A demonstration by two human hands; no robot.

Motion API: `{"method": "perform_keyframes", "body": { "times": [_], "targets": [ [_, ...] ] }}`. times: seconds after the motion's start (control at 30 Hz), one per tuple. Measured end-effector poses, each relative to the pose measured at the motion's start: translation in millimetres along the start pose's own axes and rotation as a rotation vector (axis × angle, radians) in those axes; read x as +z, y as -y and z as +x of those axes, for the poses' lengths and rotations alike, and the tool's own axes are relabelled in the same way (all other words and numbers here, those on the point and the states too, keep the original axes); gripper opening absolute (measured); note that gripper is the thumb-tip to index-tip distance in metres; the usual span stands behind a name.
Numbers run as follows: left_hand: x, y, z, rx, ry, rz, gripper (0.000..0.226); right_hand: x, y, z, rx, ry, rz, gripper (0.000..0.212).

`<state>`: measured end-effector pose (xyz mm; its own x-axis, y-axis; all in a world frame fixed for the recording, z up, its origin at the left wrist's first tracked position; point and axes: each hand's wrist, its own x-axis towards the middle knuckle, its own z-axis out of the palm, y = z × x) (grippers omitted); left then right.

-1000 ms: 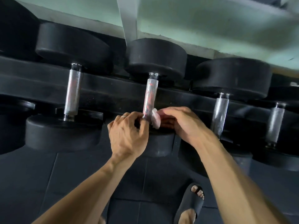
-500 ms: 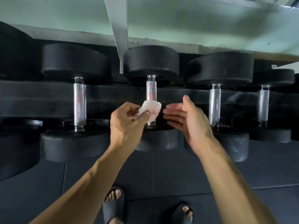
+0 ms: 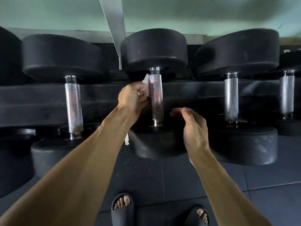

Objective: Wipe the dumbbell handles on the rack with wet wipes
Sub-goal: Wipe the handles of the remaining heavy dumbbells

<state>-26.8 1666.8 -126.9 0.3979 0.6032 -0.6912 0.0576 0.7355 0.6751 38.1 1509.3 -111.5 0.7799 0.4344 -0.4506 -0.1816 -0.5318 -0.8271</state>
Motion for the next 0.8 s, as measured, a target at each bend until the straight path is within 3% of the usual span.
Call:
{"method": "perform_keyframes", "body": {
  "times": [0.13, 0.3, 0.4, 0.5, 0.67, 0.8],
  "targets": [
    [-13, 2, -5, -0.007, 0.093, 0.039, 0.016, -1, -8, -8, -0.091, 0.027, -0.146, 0.016],
    [2, -9, 16, 0.020, 0.078, -0.084, 0.014, 7, -17, -14, -0.196, -0.051, -0.265, 0.059],
    [-15, 6, 12, -0.035, 0.100, 0.093, 0.004, 8, -16, -14, -0.200, -0.056, -0.304, 0.063],
    [-23, 5, 11, -0.071, 0.111, 0.201, 0.010, 8, -16, -13, -0.196, -0.064, -0.317, 0.061],
    [-2, -16, 31, -0.005, 0.075, -0.107, 0.023, 7, -17, -10, -0.204, -0.057, -0.307, 0.058],
    [-25, 6, 7, -0.065, 0.106, 0.296, 0.012, 8, -15, -14, -0.195, -0.051, -0.343, 0.067]
  ]
}}
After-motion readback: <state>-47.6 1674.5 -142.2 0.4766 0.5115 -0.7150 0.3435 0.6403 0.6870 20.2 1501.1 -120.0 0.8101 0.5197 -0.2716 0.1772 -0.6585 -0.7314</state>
